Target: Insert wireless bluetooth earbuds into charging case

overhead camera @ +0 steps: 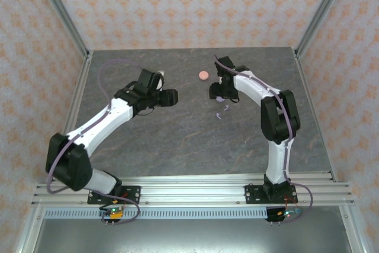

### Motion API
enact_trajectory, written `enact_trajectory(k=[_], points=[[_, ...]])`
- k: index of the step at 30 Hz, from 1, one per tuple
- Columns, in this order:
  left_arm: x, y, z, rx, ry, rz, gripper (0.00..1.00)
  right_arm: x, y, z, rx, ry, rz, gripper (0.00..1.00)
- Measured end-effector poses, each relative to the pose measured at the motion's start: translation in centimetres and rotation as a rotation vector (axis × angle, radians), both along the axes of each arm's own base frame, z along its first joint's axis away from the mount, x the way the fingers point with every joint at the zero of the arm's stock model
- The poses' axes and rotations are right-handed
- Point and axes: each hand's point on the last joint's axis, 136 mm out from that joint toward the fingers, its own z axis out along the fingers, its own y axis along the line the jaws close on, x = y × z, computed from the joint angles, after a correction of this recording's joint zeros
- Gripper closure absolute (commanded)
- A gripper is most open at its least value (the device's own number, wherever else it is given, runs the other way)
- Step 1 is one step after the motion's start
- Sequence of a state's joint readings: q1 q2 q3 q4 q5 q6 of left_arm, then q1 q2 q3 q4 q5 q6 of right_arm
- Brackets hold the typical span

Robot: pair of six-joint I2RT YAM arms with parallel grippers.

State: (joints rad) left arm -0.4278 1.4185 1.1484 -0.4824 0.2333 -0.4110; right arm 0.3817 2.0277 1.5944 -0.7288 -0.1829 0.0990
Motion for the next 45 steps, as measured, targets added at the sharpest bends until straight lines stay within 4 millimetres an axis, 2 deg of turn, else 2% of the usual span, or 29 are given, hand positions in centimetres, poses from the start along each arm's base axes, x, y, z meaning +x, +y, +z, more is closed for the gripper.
enact_trajectory(k=[5,13,21,24,28,34,39,45], points=[[-1.9,1.0,1.6,-0.013,-0.029,0.011,0.35,0.9,-0.5,-1.7,-0.033,0.042,-0.017,0.28],[-3.8,2.0,0.2,0.01,0.023,0.023,0.35,2.3,-0.2,-3.0,-0.057,0.073,-0.019,0.3],[-4.3,2.7,0.4,0.028,0.021,0.038,0.35,2.6,-0.2,-3.9,-0.076,0.106,-0.011,0.37],[-4.4,2.8,0.6,0.03,0.017,0.041,0.34,2.3,-0.3,-4.5,-0.085,0.127,-0.003,0.44],[-4.5,3.1,0.7,0.036,0.011,0.048,0.34,2.4,-0.1,-4.2,-0.08,0.124,0.011,0.53],[-4.8,3.3,0.7,0.043,0.015,0.052,0.34,2.1,0.4,-4.2,-0.064,0.136,0.048,0.54],[-5.2,3.5,0.2,0.048,0.026,0.052,0.34,1.2,2.2,-4.1,-0.055,0.131,0.151,0.53],[-5.6,3.7,-0.6,0.048,0.048,0.064,0.34,-2.9,6.5,-3.4,0.01,0.152,0.353,0.53]])
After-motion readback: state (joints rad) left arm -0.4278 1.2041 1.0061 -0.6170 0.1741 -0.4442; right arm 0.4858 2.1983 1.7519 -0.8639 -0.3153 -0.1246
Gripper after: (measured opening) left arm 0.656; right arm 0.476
